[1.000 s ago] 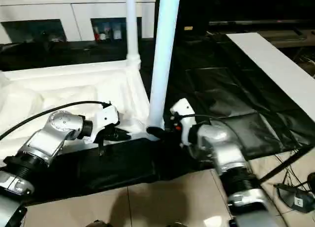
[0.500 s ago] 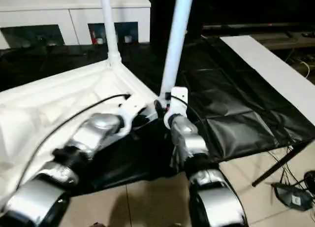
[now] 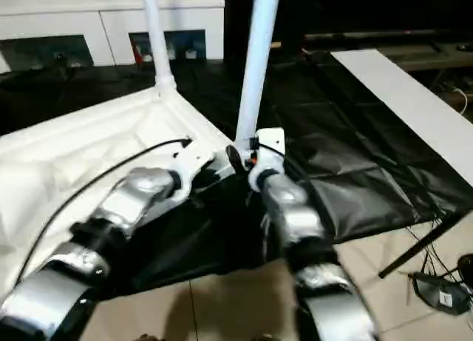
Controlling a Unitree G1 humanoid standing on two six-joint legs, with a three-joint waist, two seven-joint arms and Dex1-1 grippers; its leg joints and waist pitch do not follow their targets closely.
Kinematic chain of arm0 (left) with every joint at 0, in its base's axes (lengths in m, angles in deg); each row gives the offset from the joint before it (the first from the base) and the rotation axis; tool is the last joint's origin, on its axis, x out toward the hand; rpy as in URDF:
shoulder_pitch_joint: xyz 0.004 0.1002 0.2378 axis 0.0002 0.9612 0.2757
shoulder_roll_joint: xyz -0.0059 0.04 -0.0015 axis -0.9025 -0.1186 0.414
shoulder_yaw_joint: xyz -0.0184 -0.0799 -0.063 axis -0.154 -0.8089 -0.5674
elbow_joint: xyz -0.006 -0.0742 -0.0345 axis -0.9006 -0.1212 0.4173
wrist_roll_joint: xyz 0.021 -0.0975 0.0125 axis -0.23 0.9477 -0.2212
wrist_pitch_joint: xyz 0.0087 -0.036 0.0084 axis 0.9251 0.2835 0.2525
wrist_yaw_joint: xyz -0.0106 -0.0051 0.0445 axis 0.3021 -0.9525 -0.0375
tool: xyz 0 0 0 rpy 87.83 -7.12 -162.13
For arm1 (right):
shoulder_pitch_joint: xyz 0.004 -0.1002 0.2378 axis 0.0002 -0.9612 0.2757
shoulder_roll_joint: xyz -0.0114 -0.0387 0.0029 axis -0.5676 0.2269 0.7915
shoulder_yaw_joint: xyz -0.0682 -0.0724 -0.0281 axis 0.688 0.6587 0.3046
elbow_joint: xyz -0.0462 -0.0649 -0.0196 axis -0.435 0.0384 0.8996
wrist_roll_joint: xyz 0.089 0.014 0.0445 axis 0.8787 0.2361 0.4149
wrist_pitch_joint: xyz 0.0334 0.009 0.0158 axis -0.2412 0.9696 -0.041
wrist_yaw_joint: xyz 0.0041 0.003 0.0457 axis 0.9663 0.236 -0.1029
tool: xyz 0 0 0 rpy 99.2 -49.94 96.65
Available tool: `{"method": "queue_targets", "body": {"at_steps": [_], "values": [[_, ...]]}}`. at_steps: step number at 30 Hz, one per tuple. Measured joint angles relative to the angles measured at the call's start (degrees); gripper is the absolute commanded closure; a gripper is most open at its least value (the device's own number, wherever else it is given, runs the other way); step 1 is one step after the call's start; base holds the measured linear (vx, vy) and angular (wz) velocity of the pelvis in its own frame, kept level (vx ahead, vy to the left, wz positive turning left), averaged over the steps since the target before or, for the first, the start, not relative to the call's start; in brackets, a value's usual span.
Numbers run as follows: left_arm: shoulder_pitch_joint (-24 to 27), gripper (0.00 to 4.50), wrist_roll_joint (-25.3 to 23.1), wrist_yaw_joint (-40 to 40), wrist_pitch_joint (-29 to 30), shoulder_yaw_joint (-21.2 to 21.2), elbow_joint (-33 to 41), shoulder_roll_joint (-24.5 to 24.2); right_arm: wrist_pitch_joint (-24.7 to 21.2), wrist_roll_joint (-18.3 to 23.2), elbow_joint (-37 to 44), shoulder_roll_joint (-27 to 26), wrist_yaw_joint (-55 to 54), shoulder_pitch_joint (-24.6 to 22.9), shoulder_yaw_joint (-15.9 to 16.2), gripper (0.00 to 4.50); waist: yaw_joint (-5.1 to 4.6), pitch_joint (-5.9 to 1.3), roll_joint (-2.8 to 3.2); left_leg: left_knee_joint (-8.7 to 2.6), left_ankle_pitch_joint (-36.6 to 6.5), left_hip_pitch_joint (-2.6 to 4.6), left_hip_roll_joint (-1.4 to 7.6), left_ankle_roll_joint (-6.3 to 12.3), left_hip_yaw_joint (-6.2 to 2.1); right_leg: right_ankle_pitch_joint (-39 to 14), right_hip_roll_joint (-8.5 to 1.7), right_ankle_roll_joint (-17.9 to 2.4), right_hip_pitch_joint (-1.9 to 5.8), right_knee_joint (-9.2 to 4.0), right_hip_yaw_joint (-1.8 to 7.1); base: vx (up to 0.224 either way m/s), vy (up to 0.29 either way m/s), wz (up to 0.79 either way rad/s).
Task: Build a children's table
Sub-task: Rotate leg to tighten
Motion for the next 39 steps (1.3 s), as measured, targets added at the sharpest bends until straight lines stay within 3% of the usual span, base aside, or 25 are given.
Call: {"method": "queue_targets", "body": {"at_steps": [2, 5, 12, 20, 31, 39], "values": [[1.59, 4.50, 0.92, 4.65, -1.50, 0.67, 2.15, -2.86, -1.44, -0.08, 4.30, 4.52, 7.09, -3.19, 2.63, 0.84, 0.12, 0.01, 0.02, -0.02, -0.01, -0.01, 0.02, -0.01, 0.00, -0.02, 0.00, 0.02, 0.00, -0.06, 0.00, 0.000, 0.000, 0.00], [3.94, 4.50, 2.39, 12.74, -3.47, 1.56, 5.55, -7.57, -3.26, 0.46, 7.67, 9.22, 15.61, -5.77, 4.14, 0.84, 0.03, 0.06, 0.09, -0.02, -0.01, -0.01, 0.03, -0.01, 0.01, -0.02, 0.00, 0.03, 0.00, -0.06, 0.00, 0.000, 0.000, 0.00], [6.47, 4.50, 4.39, 23.04, -3.43, 2.80, 10.47, -11.90, -5.90, 3.05, 10.08, 12.29, 27.77, -6.08, 6.27, 0.84, 0.07, 0.10, 0.05, 0.04, -0.02, -0.11, 0.01, -0.01, 0.02, -0.02, 0.00, 0.02, -0.03, -0.07, 0.04, 0.000, 0.000, 0.00], [6.55, 4.50, 4.85, 25.90, -3.09, 4.19, 11.75, -12.04, -4.59, 2.56, 8.18, 12.90, 33.61, -2.43, 7.35, 0.84, 1.47, 0.11, 0.01, 0.07, 0.00, -0.17, 0.03, -0.01, 0.06, -0.02, -0.03, 0.01, -0.01, -0.04, 0.06, 0.000, 0.000, 0.00], [6.79, 4.50, 4.85, 26.19, -2.83, 4.24, 12.39, -12.26, -2.07, 1.07, 4.06, 12.39, 36.86, -1.32, 8.94, 1.68, 1.46, 0.11, -0.01, 0.11, 0.01, -0.22, 0.03, 0.00, 0.07, -0.02, -0.04, 0.01, -0.02, -0.04, 0.07, 0.000, 0.000, 0.00], [6.78, 4.50, 4.86, 26.76, -2.80, 4.30, 12.40, -12.26, 0.14, 0.30, 3.09, 13.10, 38.76, -1.07, 9.52, 1.85, 1.59, 0.11, -0.01, 0.14, 0.01, -0.23, 0.02, 0.01, 0.07, -0.02, -0.04, 0.01, -0.02, -0.03, 0.07, 0.000, 0.000, 0.00]]}}
